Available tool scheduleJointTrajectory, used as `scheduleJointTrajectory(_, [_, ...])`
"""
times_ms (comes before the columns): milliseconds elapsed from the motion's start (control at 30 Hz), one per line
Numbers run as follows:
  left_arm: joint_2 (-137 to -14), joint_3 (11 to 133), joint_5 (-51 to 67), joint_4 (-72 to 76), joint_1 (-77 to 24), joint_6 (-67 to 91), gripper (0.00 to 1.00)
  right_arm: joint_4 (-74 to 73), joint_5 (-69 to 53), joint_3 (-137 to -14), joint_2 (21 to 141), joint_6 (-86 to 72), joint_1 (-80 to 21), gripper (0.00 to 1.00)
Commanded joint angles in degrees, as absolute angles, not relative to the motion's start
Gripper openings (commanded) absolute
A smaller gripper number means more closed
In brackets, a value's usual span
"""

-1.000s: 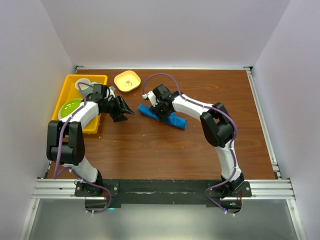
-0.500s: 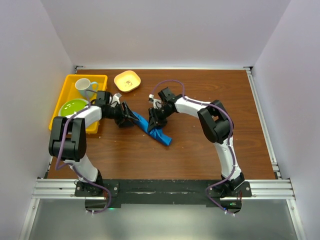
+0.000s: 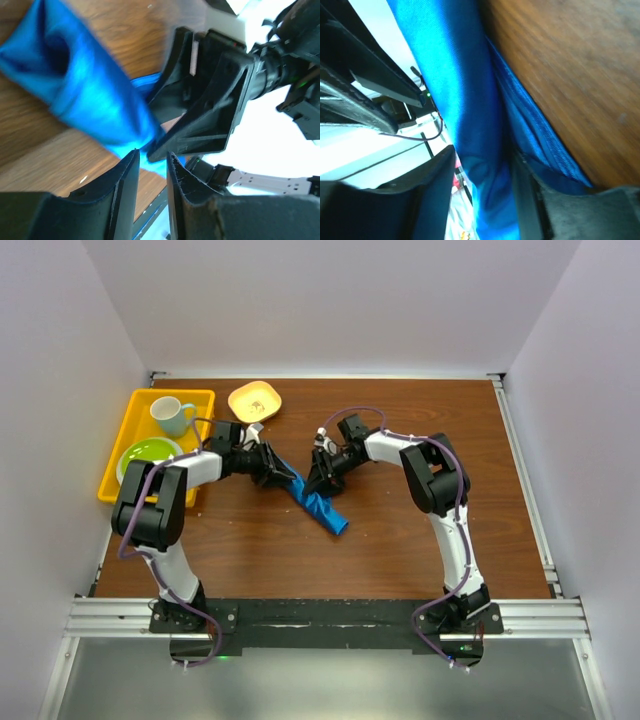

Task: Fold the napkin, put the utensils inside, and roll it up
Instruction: Roll the napkin with the utensil

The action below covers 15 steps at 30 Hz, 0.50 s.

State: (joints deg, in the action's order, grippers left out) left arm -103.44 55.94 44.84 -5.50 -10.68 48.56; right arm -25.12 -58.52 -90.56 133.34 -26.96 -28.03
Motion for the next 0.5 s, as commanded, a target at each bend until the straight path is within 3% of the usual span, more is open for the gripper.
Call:
scheduleJointTrajectory(0, [-105.1, 57.9, 45.7, -0.9, -10.8, 51.9, 0.32, -31.0, -50.6, -92.0, 133.7, -20.5, -27.9, 0.59])
scheduleJointTrajectory(467, [-108.5, 58.9, 44.0, 2.3, -11.3, 52.2, 0.30, -48.3, -35.3, -98.7, 122.3, -9.1, -27.9, 0.78])
